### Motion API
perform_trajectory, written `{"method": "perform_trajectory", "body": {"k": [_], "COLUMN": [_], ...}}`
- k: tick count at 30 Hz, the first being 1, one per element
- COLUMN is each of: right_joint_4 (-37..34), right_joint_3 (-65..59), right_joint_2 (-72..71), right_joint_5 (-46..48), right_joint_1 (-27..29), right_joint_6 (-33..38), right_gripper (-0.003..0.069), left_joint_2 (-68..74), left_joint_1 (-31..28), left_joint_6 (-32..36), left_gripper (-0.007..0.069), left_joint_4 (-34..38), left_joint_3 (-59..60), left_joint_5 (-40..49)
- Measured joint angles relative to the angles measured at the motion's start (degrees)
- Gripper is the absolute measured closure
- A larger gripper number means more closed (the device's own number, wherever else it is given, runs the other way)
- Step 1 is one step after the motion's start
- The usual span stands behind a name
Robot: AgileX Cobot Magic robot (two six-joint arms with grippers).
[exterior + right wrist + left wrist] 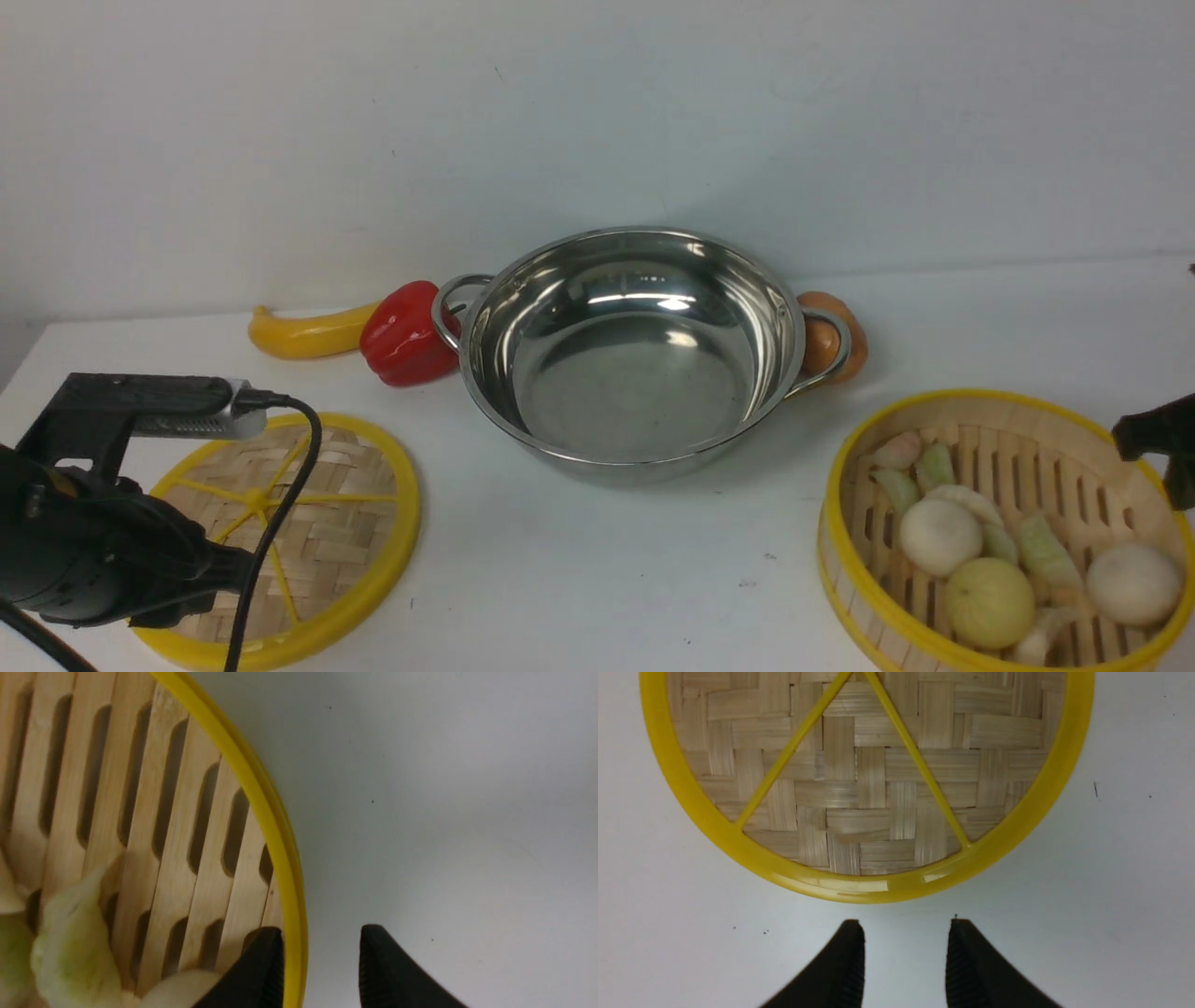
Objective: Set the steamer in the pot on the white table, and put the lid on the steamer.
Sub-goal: 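Reach for and grasp the rim of the bamboo steamer holding the buns with the right gripper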
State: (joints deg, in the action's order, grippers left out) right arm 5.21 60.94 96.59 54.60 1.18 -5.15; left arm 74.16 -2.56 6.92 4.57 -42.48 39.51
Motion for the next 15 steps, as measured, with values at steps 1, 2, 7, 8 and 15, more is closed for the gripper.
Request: {"method": "perform_trajectory", "body": {"k": [1, 2, 7, 8, 15], "right_joint_4": [0.0, 0.0, -1.81, -2.47, -11.6], "right_joint_3": [0.82, 1.36, 2.03, 2.03, 2.08], "right_joint_2": [1.66, 2.38, 4.32, 4.49, 6.67], "right_joint_5": [0.12, 0.18, -0.88, -1.42, -4.67], "right_joint_1": [0.0, 0.09, 1.76, 2.35, 4.55], "right_joint_6": [0.2, 0.26, 0.84, 1.09, 8.79], "right_gripper": [0.041, 0.041, 0.041, 0.041, 0.0416], "left_joint_2": [0.0, 0.0, 0.0, 0.0, 0.0], "left_joint_1": [0.0, 0.0, 0.0, 0.0, 0.0], "left_joint_6": [0.13, 0.13, 0.17, 0.17, 0.17], "left_gripper": [0.0383, 0.0383, 0.0383, 0.0383, 0.0383], "left_joint_4": [-0.14, -0.1, -0.15, -0.15, -0.15], "left_joint_3": [-0.07, -0.07, -0.07, -0.07, -0.07], "left_joint_5": [0.0, 0.0, 0.0, 0.0, 0.0]}}
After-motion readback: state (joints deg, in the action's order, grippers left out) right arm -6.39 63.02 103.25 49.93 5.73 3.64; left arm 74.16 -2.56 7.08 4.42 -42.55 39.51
